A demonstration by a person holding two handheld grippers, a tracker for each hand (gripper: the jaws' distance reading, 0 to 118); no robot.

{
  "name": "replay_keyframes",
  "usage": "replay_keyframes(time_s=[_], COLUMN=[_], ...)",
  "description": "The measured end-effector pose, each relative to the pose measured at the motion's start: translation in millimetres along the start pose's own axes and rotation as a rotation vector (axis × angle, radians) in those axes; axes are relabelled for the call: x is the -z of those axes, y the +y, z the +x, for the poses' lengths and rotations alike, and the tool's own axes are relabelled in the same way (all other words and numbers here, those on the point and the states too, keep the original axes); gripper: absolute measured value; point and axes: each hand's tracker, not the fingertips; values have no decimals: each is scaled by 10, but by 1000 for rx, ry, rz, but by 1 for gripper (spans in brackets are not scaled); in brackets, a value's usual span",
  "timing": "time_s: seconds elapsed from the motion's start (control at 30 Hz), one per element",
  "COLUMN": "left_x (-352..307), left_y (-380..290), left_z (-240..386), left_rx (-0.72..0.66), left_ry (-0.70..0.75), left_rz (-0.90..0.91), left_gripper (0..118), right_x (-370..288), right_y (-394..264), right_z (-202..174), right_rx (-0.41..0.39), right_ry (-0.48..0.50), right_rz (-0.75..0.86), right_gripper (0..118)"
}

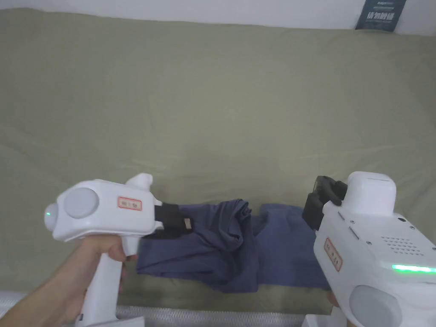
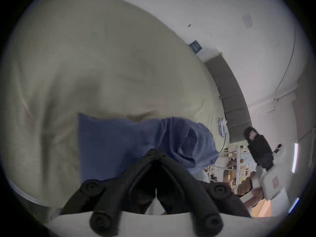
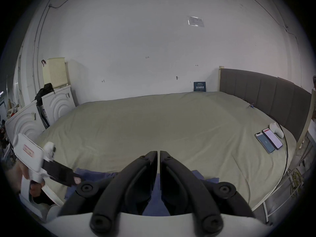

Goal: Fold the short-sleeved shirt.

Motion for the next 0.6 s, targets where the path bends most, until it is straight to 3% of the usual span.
replay_keyframes(time_s=[0.27, 0.4, 0.6], left_x=[1105, 673, -499], left_y=[-172, -87, -26], left_z=[353, 308, -17], left_rx=[59, 72, 101], left_ry=[-79, -60, -75], left_rz=[-121, -129, -2], left_gripper=[1, 1, 1], right_x=[-2, 33, 95], right_y=[-14, -12, -24], right_z=[36, -2, -70], right_rx=[-13, -40, -38], right_ry=[-16, -14, -15], right_rz=[-15, 1, 27], right_gripper=[9, 9, 9])
